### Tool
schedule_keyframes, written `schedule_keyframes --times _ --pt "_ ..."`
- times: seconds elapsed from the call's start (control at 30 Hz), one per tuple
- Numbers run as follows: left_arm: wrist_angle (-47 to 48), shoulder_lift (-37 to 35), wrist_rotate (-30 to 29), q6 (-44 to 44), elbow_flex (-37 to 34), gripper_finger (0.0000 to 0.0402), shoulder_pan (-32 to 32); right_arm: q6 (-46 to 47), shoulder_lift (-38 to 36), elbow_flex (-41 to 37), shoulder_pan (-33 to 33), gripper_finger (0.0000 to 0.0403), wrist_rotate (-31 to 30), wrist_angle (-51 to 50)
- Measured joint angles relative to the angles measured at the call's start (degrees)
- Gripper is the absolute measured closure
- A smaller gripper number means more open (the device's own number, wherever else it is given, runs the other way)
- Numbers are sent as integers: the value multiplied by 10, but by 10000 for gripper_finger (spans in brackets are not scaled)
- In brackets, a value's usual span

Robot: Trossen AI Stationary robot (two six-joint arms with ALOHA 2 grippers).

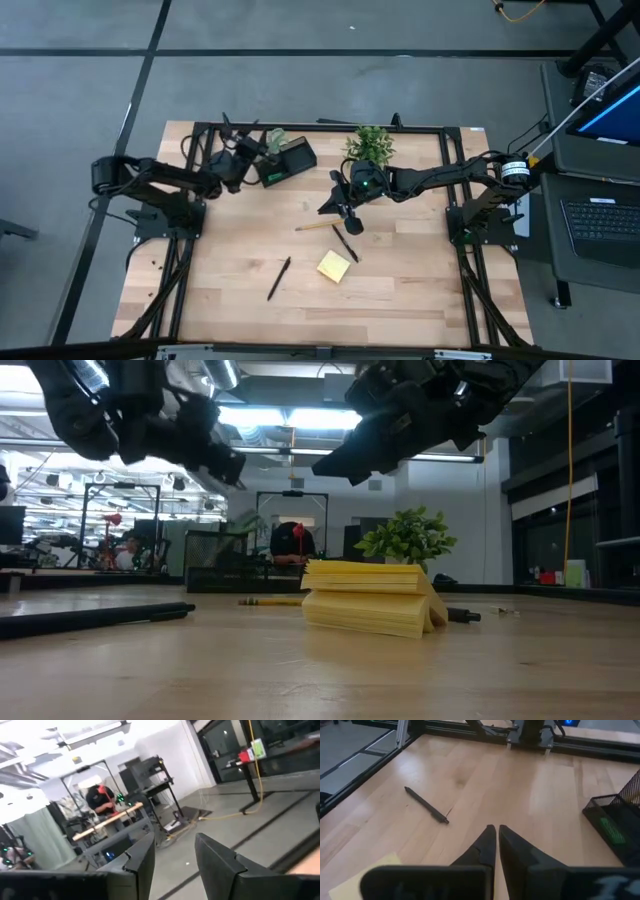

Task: Pick and place office supplies into organizer
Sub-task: Put the scissor into the desk organizer, then put the pencil into the desk organizer

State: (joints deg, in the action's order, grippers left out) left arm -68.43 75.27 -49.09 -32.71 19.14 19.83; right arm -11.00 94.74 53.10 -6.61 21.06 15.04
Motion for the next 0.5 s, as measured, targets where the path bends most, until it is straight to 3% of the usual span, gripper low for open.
schedule_keyframes --times 0.37,0.5 --pt "4 -112 -49 -45 0 270 -154 4 0 0 0 377 0 -35" --pt "61 -138 -70 -32 0 272 -232 20 0 0 2 377 0 -33"
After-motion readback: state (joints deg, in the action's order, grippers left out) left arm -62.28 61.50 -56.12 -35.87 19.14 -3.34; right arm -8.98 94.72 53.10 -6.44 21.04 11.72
